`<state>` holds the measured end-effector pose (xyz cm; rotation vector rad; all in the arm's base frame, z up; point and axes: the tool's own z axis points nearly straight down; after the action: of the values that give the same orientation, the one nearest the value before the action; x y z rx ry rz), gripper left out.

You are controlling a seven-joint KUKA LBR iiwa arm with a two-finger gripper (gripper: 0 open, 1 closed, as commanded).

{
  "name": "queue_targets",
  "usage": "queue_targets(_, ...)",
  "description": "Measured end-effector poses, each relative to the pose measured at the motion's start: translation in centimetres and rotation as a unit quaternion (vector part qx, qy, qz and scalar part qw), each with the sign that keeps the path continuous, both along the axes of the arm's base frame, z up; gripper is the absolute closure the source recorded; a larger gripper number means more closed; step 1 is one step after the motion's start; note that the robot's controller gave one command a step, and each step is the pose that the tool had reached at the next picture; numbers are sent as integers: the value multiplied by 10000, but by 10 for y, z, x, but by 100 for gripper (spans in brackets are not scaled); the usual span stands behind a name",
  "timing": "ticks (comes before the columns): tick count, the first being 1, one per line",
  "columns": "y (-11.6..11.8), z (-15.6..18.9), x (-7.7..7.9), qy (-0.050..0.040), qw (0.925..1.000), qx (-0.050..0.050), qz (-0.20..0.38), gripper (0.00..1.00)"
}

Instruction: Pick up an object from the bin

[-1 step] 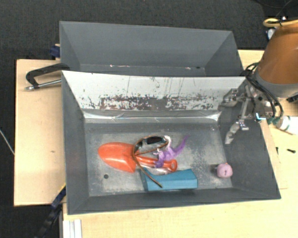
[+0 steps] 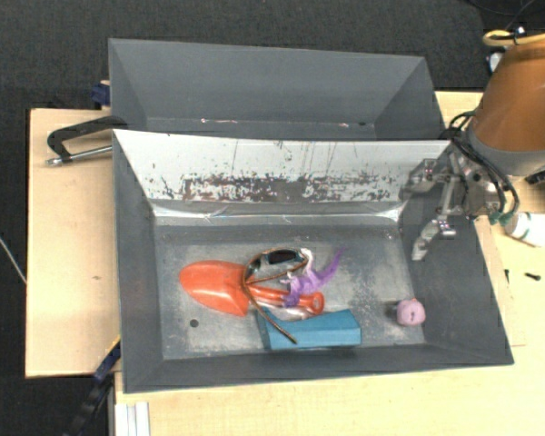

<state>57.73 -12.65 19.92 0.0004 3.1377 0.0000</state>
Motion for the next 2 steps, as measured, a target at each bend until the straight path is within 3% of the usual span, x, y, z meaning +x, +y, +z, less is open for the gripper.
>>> queue_targets(1, 43, -38, -4, -22, 10000, -13, 87, 0)
queue_targets(2, 76, -92, 15, -10, 9995, 16, 328, 0)
